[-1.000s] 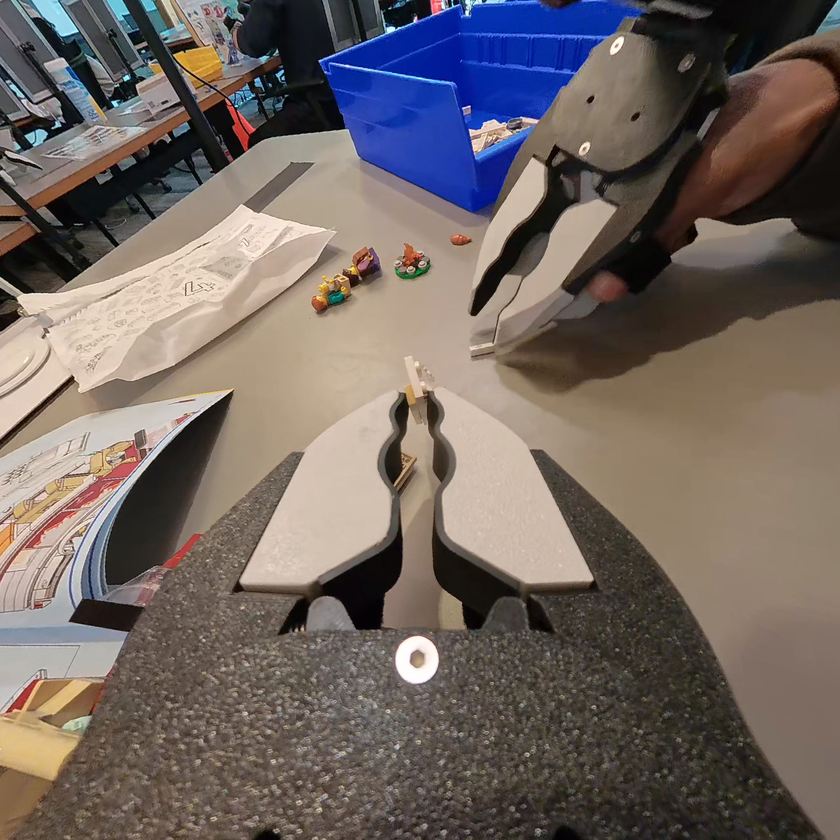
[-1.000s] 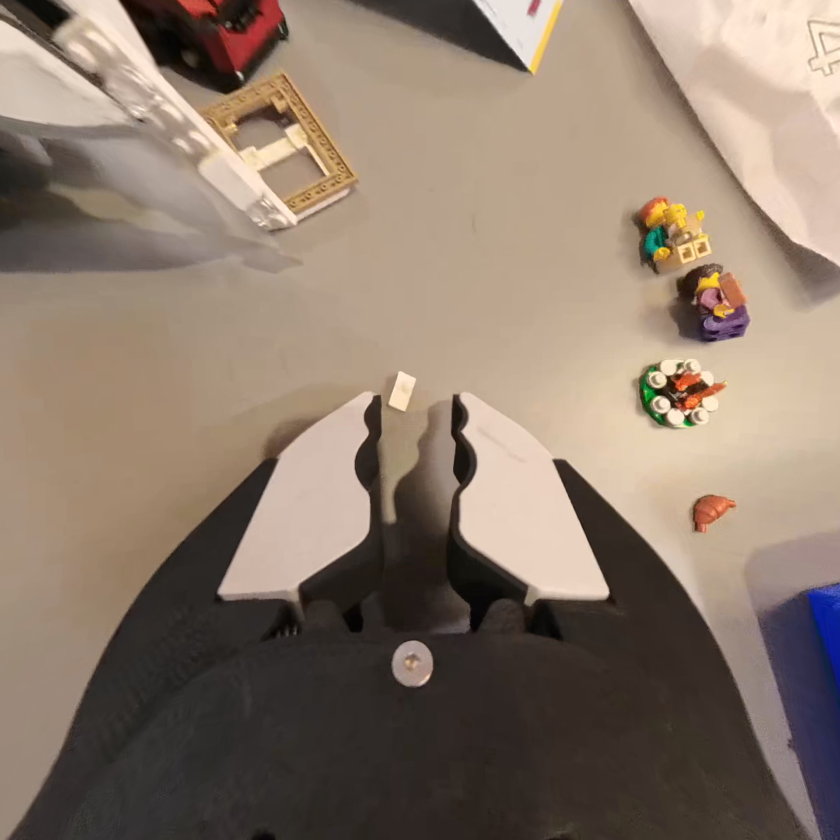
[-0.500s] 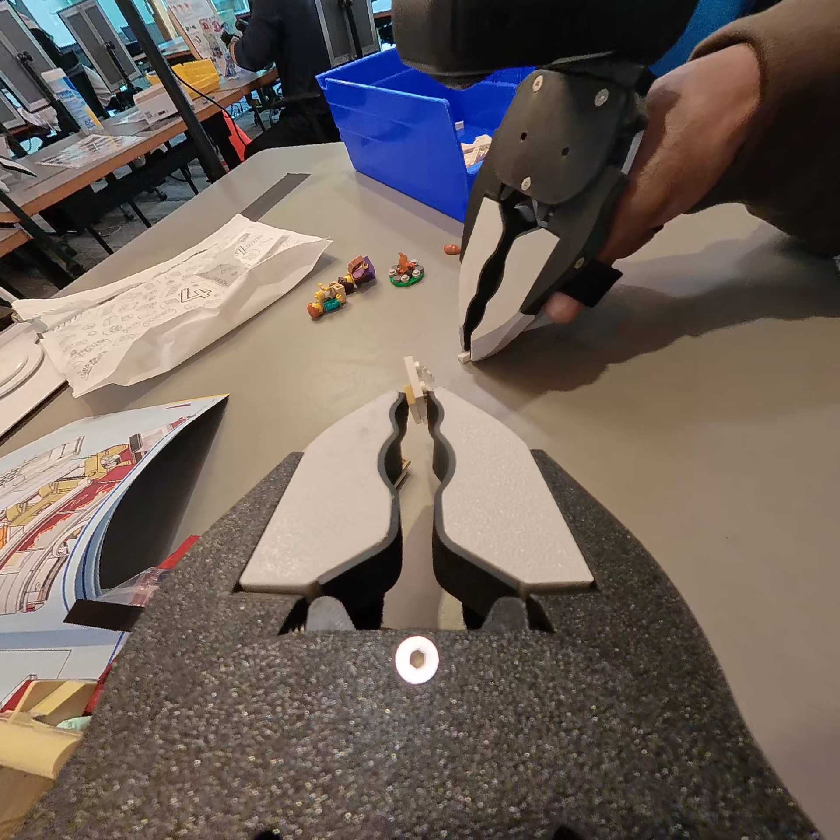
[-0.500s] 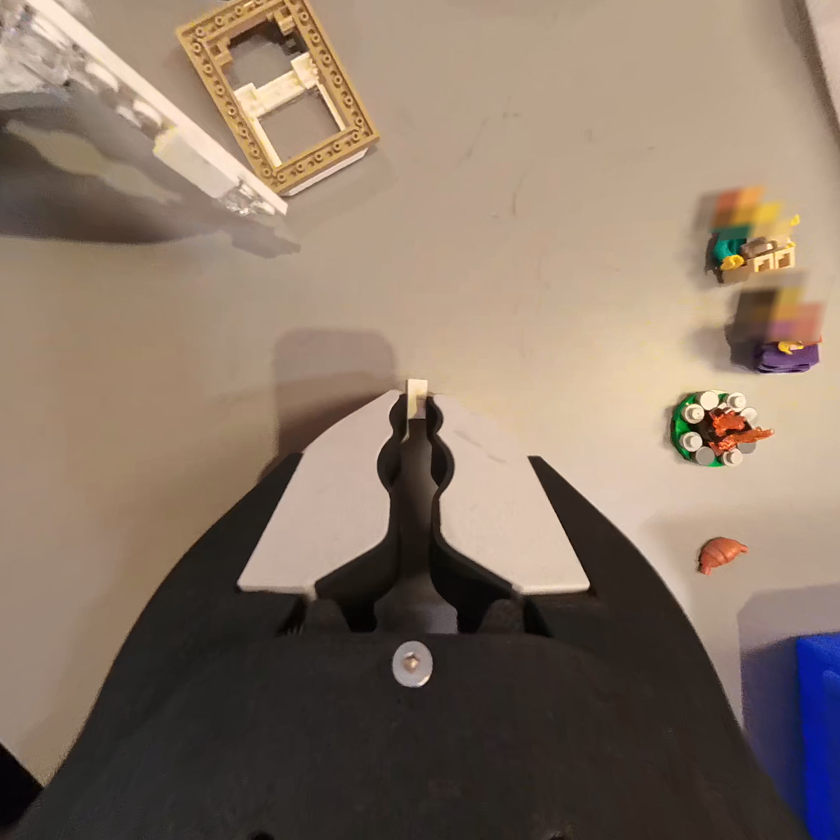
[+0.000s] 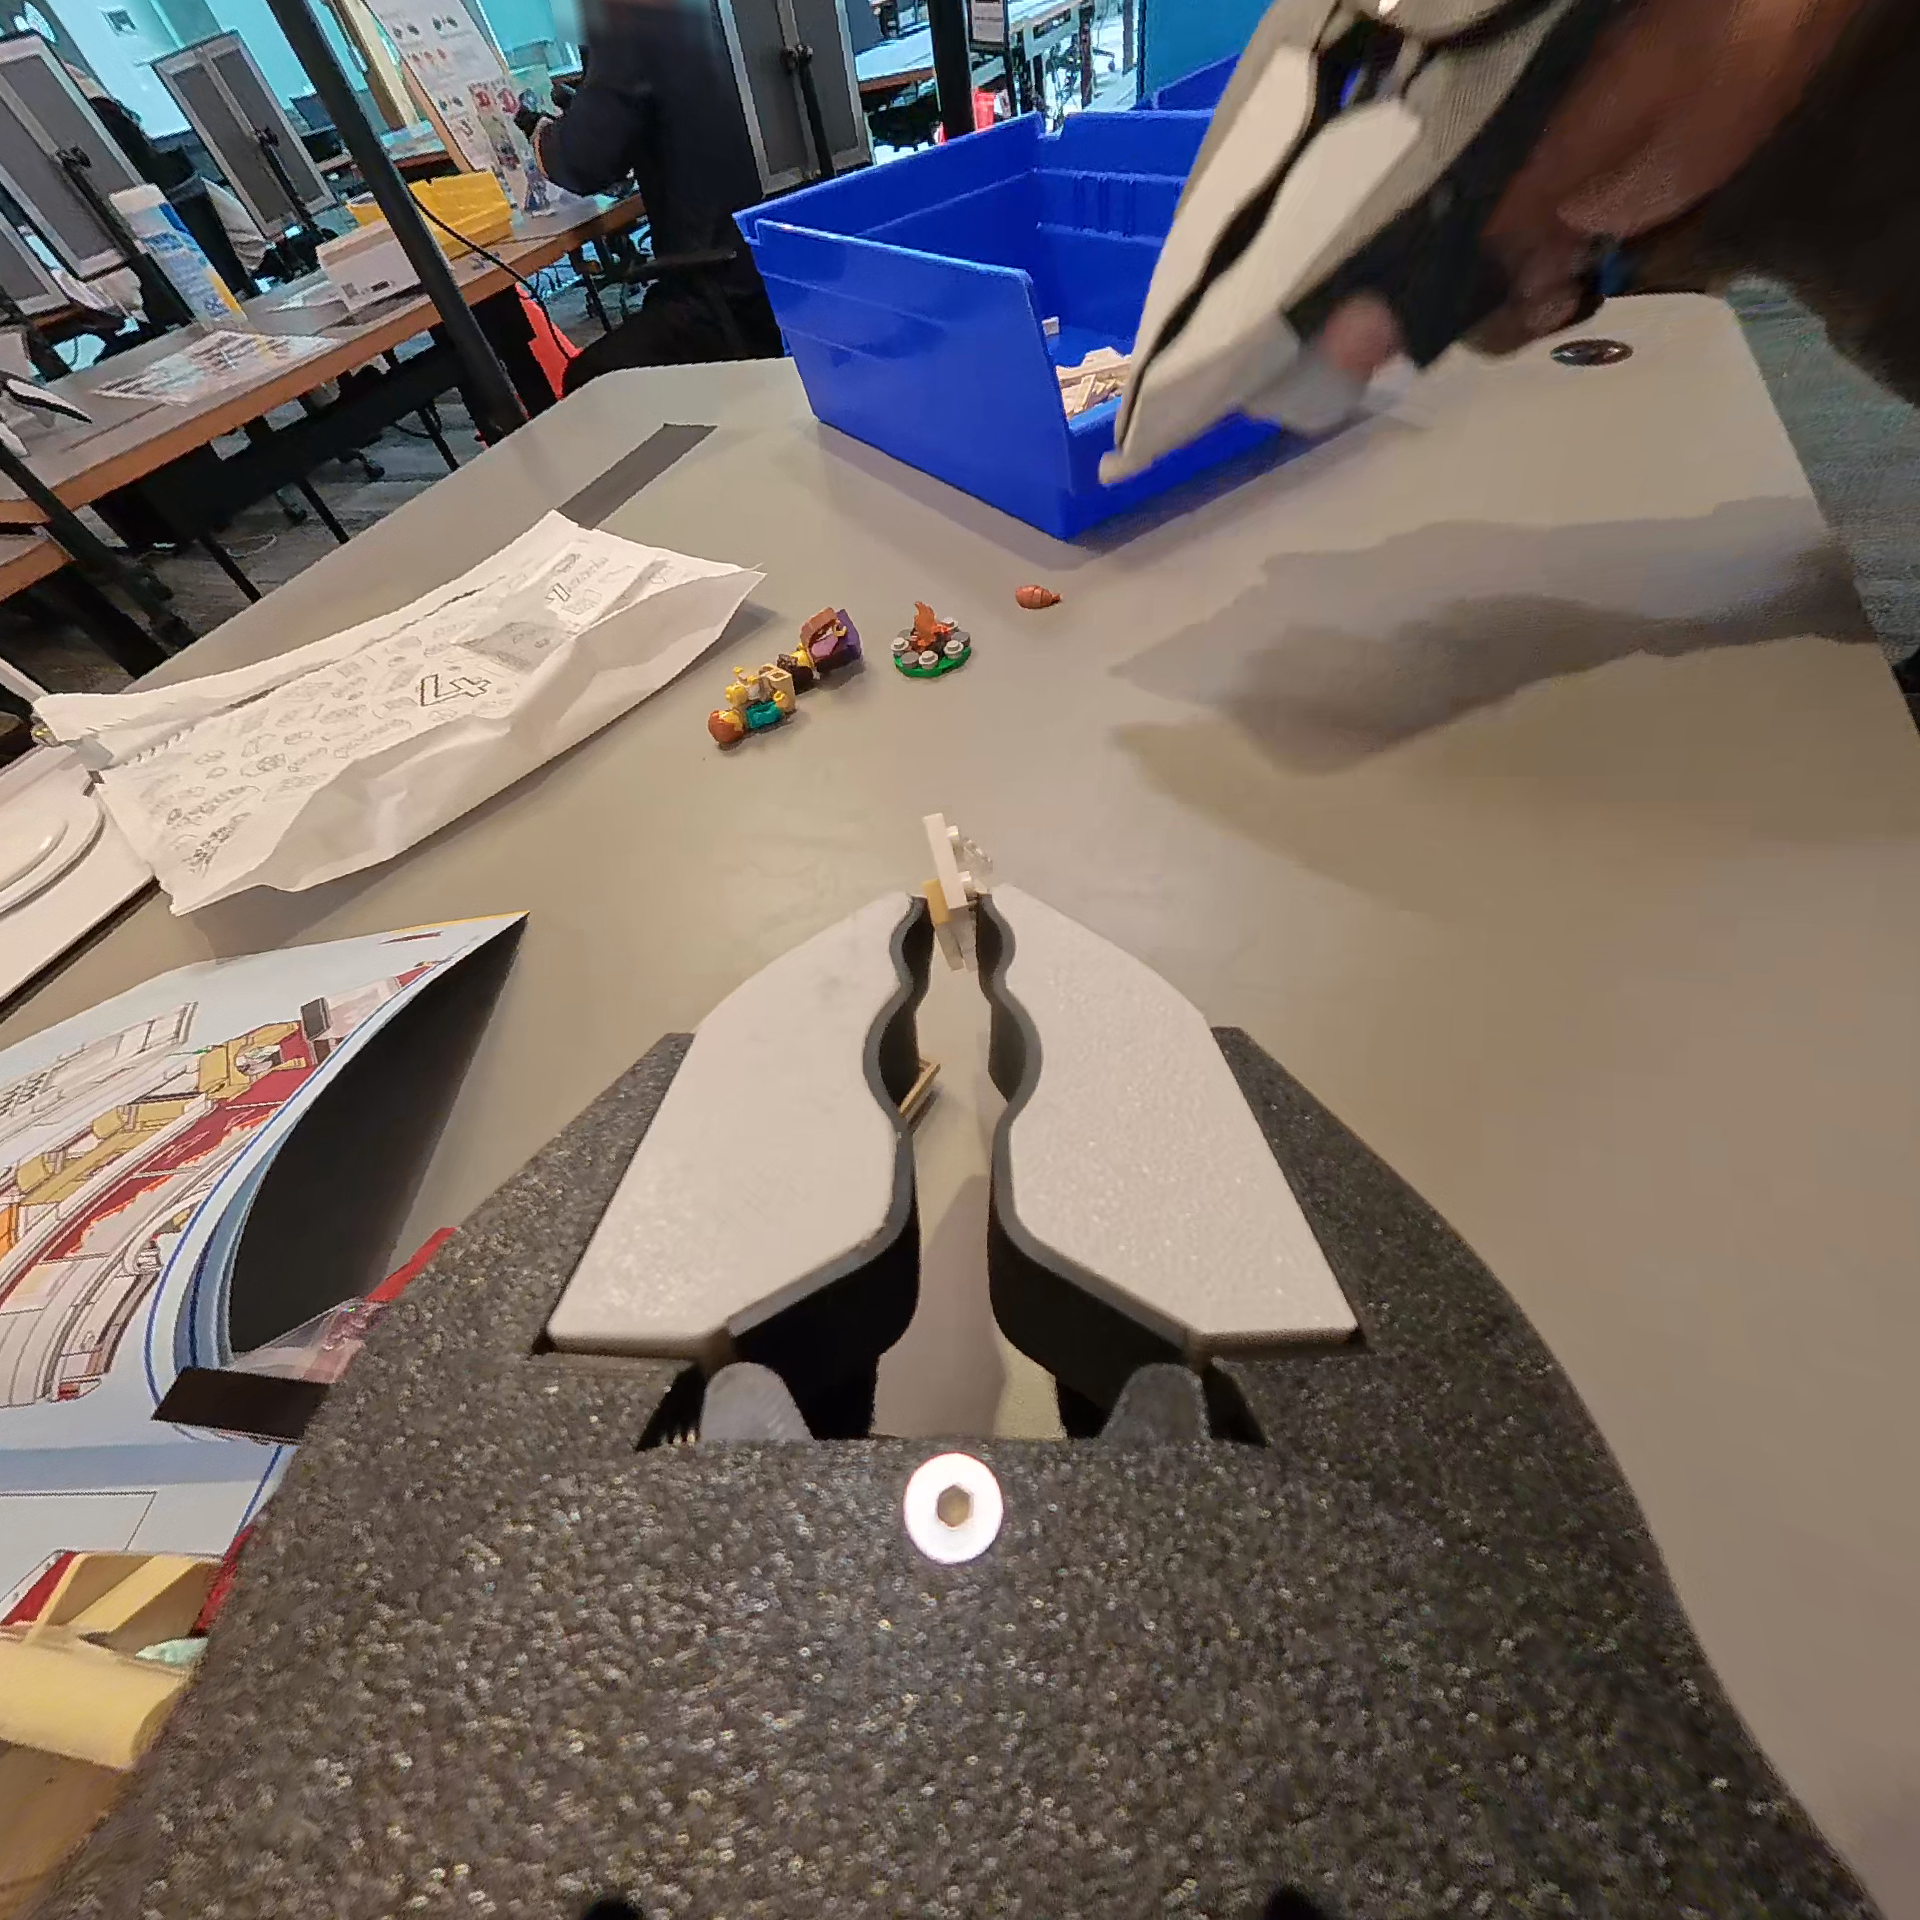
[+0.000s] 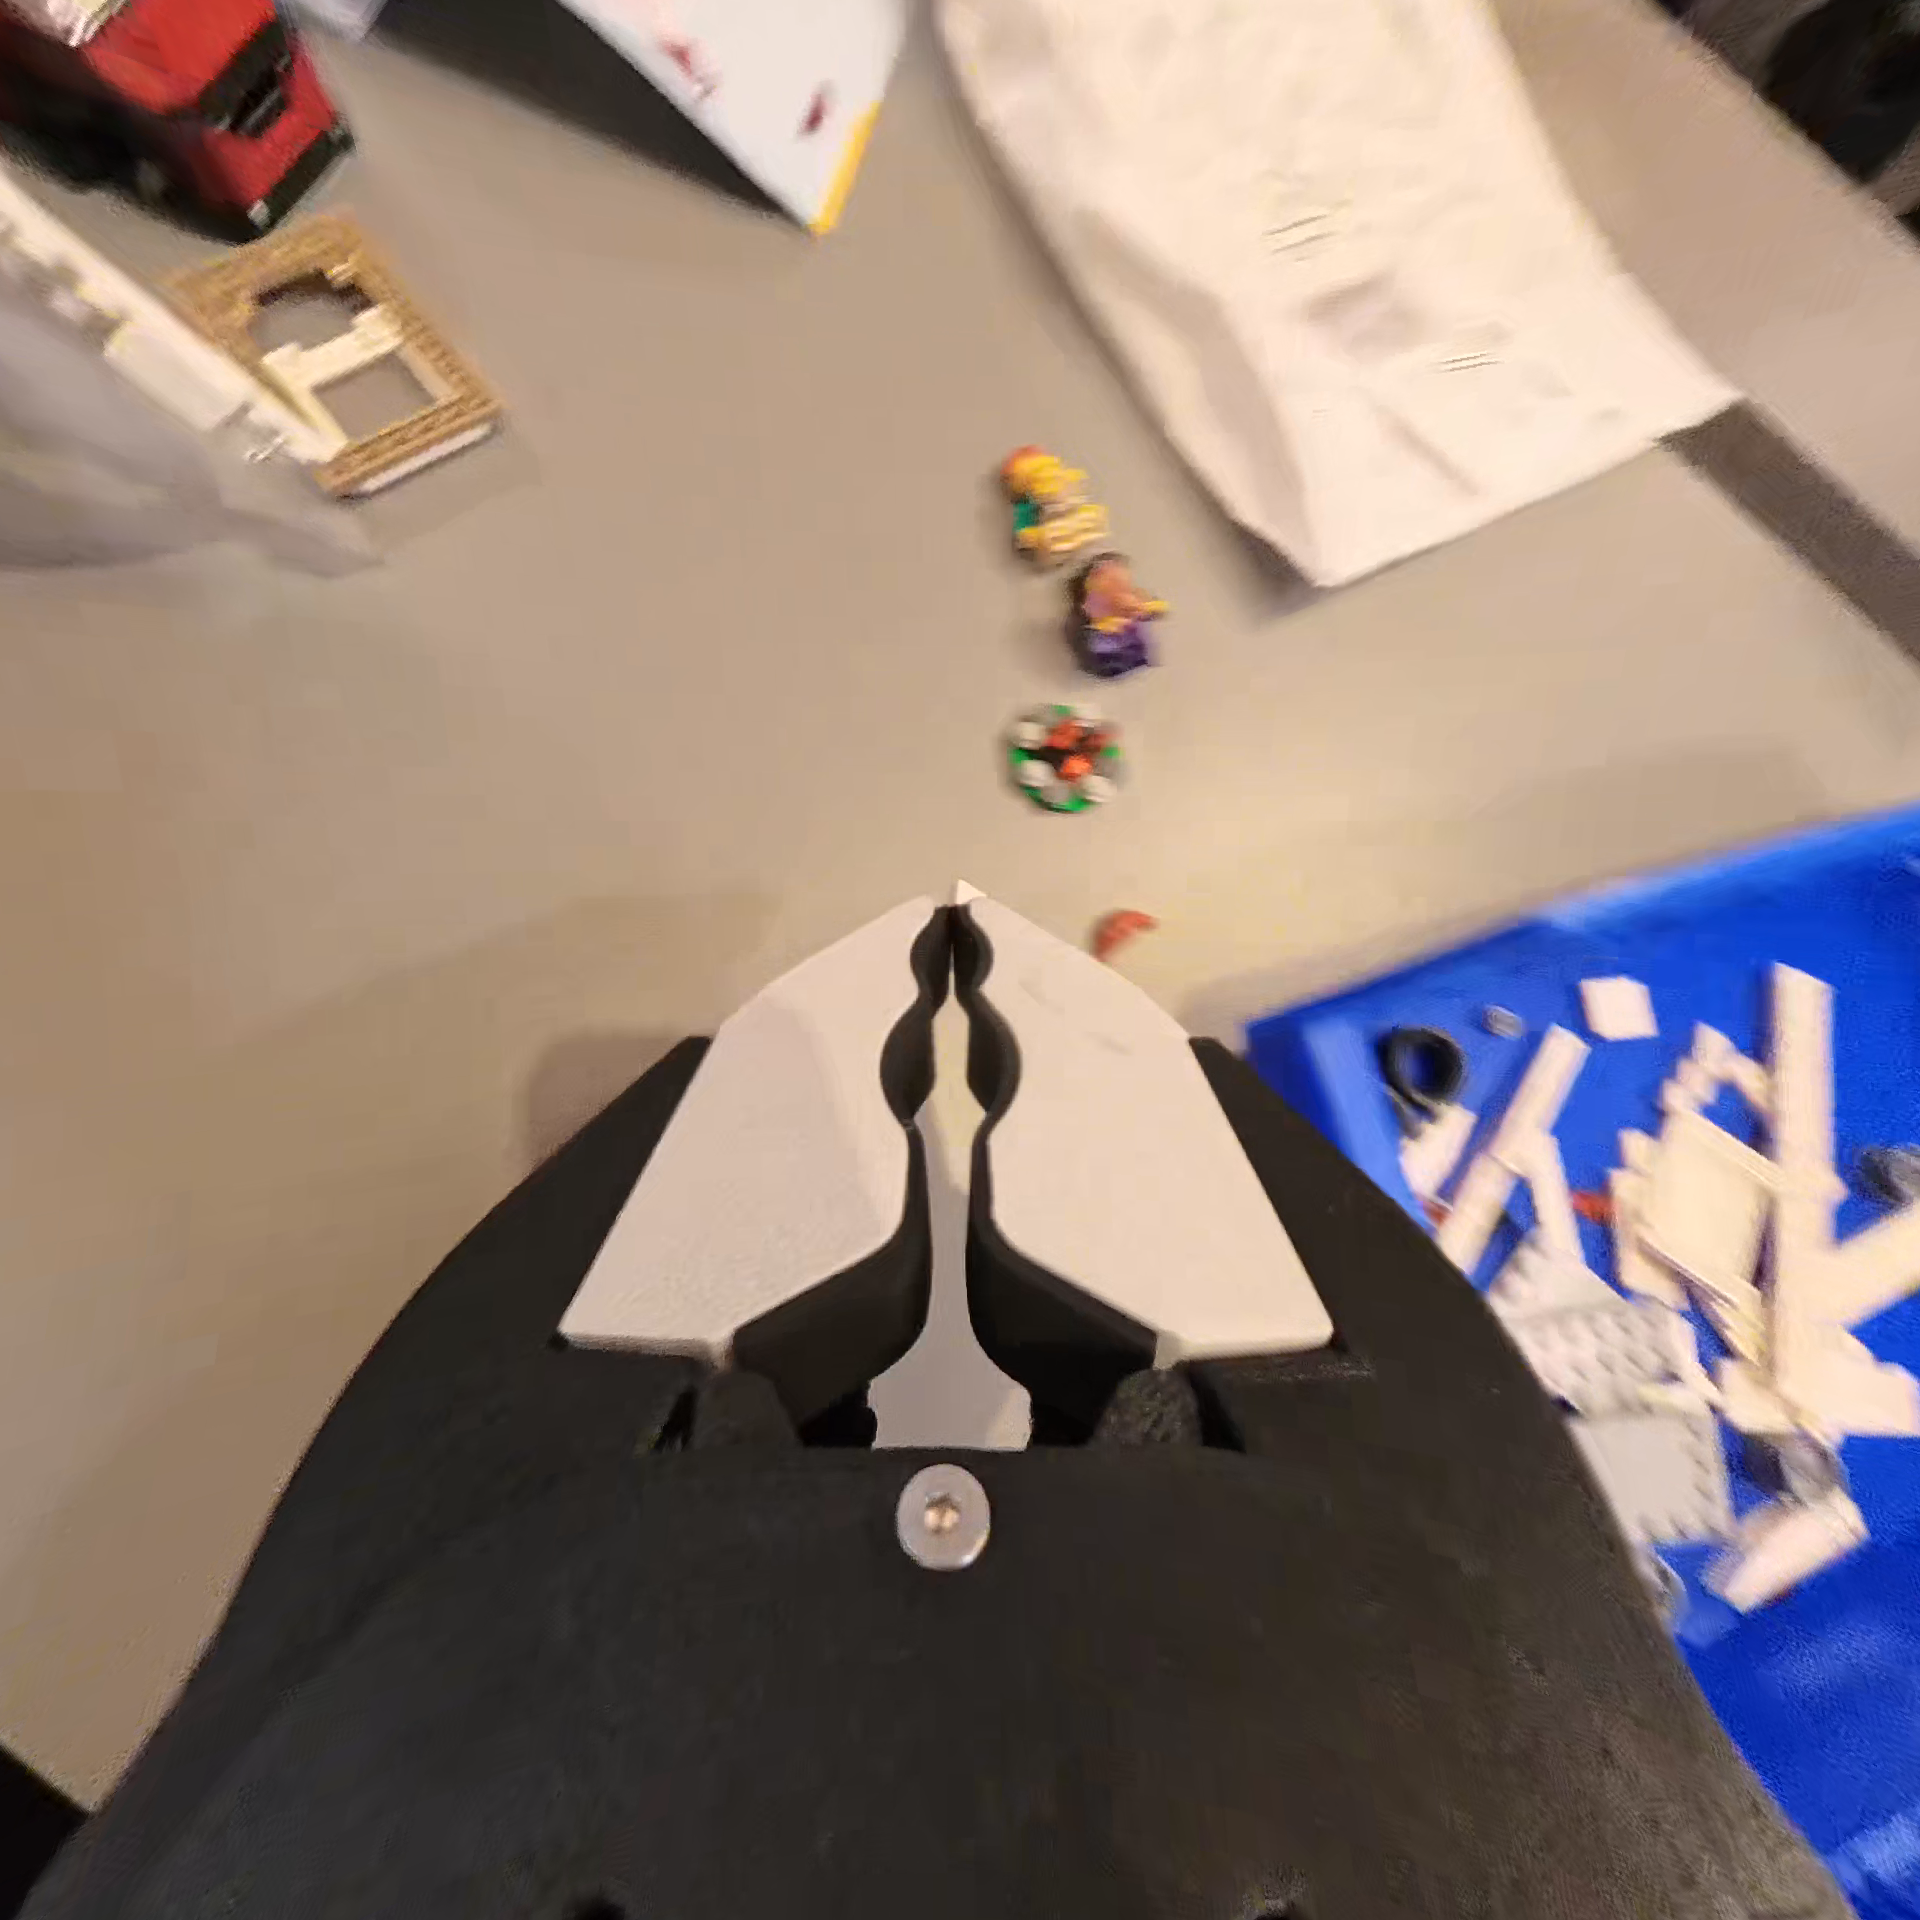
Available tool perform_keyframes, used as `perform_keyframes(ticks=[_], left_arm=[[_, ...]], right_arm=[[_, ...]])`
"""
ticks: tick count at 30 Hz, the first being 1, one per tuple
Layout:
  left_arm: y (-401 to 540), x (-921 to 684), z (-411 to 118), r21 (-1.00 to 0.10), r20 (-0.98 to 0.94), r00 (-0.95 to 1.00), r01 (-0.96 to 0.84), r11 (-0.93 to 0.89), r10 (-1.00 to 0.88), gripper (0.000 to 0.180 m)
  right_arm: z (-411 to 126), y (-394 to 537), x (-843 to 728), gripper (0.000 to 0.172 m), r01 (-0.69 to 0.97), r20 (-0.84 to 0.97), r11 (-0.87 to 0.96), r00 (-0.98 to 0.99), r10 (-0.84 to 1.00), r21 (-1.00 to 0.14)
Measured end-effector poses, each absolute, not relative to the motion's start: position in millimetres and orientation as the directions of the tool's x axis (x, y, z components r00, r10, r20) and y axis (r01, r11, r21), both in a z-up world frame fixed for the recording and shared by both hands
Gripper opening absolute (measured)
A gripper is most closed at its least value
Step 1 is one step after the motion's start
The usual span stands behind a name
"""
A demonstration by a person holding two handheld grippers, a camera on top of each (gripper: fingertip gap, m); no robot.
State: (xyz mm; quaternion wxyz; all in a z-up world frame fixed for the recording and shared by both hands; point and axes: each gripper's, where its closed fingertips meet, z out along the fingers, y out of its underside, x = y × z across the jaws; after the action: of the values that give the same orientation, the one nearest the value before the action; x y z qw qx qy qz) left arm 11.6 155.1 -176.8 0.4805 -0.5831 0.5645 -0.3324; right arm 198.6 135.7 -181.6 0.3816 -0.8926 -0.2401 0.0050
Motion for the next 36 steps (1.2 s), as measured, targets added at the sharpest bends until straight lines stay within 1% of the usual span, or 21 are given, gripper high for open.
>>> perform_keyframes(ticks=[3, 5, 7, 8, 9, 10, 12, 14, 16, 19, 21, 24, 27, 32, 34, 36], left_arm=[[153, 13, -178, -0.934, -0.156, 0.134, -0.342, 0.102, -0.979, 0.008], [153, 13, -179, -0.933, -0.159, 0.134, -0.345, 0.104, -0.978, 0.008], [153, 13, -179, -0.933, -0.156, 0.133, -0.345, 0.102, -0.979, 0.008], [152, 13, -179, -0.933, -0.156, 0.132, -0.344, 0.102, -0.979, 0.008], [152, 13, -178, -0.934, -0.156, 0.13, -0.343, 0.104, -0.979, 0.008], [151, 14, -178, -0.934, -0.156, 0.129, -0.341, 0.104, -0.979, 0.008], [150, 14, -177, -0.937, -0.154, 0.131, -0.334, 0.103, -0.979, 0.008], [151, 14, -176, -0.943, -0.127, 0.136, -0.324, 0.077, -0.982, 0.008], [152, 14, -174, -0.954, -0.056, 0.144, -0.298, 0.011, -0.988, 0.008], [153, 14, -172, -0.963, 0.076, 0.133, -0.246, -0.107, -0.988, 0.008], [154, 14, -171, -0.961, 0.132, 0.131, -0.228, -0.159, -0.983, 0.008], [157, 12, -169, -0.956, 0.177, 0.133, -0.21, -0.203, -0.975, 0.008], [158, 11, -167, -0.959, 0.17, 0.134, -0.206, -0.196, -0.976, 0.008], [159, 9, -164, -0.959, 0.183, 0.128, -0.195, -0.206, -0.975, 0.008], [158, 10, -165, -0.957, 0.191, 0.117, -0.197, -0.212, -0.974, 0.008], [158, 10, -165, -0.956, 0.195, 0.112, -0.199, -0.214, -0.974, 0.008]], right_arm=[[-156, 131, 237, 0.0, 0.371, 0.196, -0.578, 0.918, 0.344, -0.727], [-142, 128, 263, 0.0, 0.369, 0.247, -0.57, 0.927, 0.282, -0.734], [-128, 130, 301, 0.0, 0.358, 0.312, -0.572, 0.933, 0.181, -0.738], [-126, 132, 320, 0.0, 0.33, 0.313, -0.585, 0.94, 0.133, -0.741], [-130, 134, 335, 0.003, 0.3, 0.3, -0.608, 0.948, 0.106, -0.735], [-134, 136, 347, 0.011, 0.278, 0.291, -0.627, 0.953, 0.085, -0.728], [-139, 137, 357, 0.02, 0.268, 0.3, -0.636, 0.952, 0.061, -0.724], [-136, 139, 341, 0.02, 0.311, 0.317, -0.595, 0.943, 0.098, -0.742], [-131, 142, 309, 0.017, 0.412, 0.379, -0.513, 0.909, 0.173, -0.753], [-138, 147, 240, 0.016, 0.58, 0.476, -0.382, 0.812, 0.338, -0.719], [-149, 151, 183, 0.017, 0.655, 0.498, -0.269, 0.73, 0.468, -0.706], [-164, 150, 95, 0.018, 0.646, 0.432, -0.11, 0.617, 0.658, -0.755], [-173, 153, 40, 0.02, 0.61, 0.373, -0.048, 0.543, 0.752, -0.791], [-185, 164, 22, 0.023, 0.631, 0.371, -0.034, 0.497, 0.784, -0.775], [-185, 163, 20, 0.016, 0.618, 0.358, -0.029, 0.493, 0.793, -0.785], [-186, 162, 20, 0.014, 0.611, 0.351, -0.026, 0.489, 0.798, -0.792]])
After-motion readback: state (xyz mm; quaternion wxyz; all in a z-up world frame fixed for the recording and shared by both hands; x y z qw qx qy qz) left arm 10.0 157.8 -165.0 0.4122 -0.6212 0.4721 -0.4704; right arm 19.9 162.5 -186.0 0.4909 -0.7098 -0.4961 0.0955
